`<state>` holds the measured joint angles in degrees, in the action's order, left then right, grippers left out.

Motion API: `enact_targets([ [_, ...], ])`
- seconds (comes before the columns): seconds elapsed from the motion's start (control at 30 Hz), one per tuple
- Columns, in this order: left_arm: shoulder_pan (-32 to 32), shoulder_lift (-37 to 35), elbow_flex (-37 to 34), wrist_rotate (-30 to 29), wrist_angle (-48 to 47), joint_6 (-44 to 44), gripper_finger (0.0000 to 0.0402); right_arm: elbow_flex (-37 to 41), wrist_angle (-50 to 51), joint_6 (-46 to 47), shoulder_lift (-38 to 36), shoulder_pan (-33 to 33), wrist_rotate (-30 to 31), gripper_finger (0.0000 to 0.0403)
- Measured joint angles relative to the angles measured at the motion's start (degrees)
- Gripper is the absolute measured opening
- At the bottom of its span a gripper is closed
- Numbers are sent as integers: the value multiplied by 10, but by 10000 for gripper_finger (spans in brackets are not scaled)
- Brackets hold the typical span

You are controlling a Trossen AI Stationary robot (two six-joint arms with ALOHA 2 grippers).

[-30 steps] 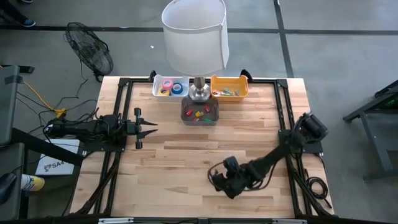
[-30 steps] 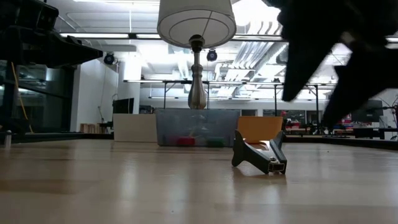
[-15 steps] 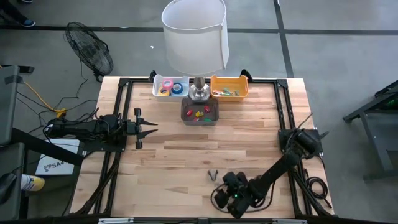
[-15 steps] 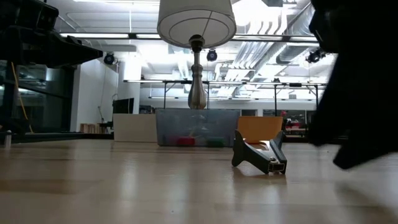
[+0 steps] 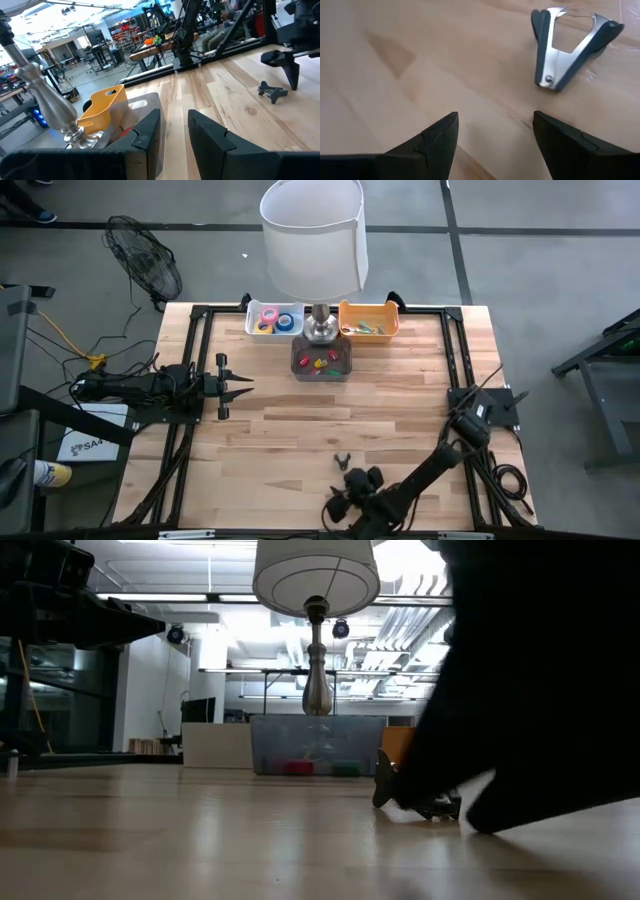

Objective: Pick and place Stapler, Stapler remover, tape
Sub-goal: Put the black staple remover into the yellow bin

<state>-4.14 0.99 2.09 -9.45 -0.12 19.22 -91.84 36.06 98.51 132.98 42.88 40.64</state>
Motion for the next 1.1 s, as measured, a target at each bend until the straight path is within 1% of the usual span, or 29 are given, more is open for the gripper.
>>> enact_targets([
  [0.17, 0, 0, 0, 0, 0, 0, 96, -38, 34, 90, 32, -15, 14, 247],
  [0.4, 0, 0, 0, 0, 0, 0, 96, -39, 63, 125, 35, -33, 6, 242],
  [0.5, 0, 0, 0, 0, 0, 0, 96, -38, 79, 125, 35, -43, 5, 227],
  [0.73, 0, 0, 0, 0, 0, 0, 96, -37, 94, 123, 36, -66, 3, 179],
  [0.9, 0, 0, 0, 0, 0, 0, 96, -59, 109, 128, 38, -68, -34, 158],
  [1.03, 0, 0, 0, 0, 0, 0, 96, -91, 146, 194, 42, -62, -79, 154],
  [1.1, 0, 0, 0, 0, 0, 0, 96, -97, 160, 234, 43, -61, -88, 154],
])
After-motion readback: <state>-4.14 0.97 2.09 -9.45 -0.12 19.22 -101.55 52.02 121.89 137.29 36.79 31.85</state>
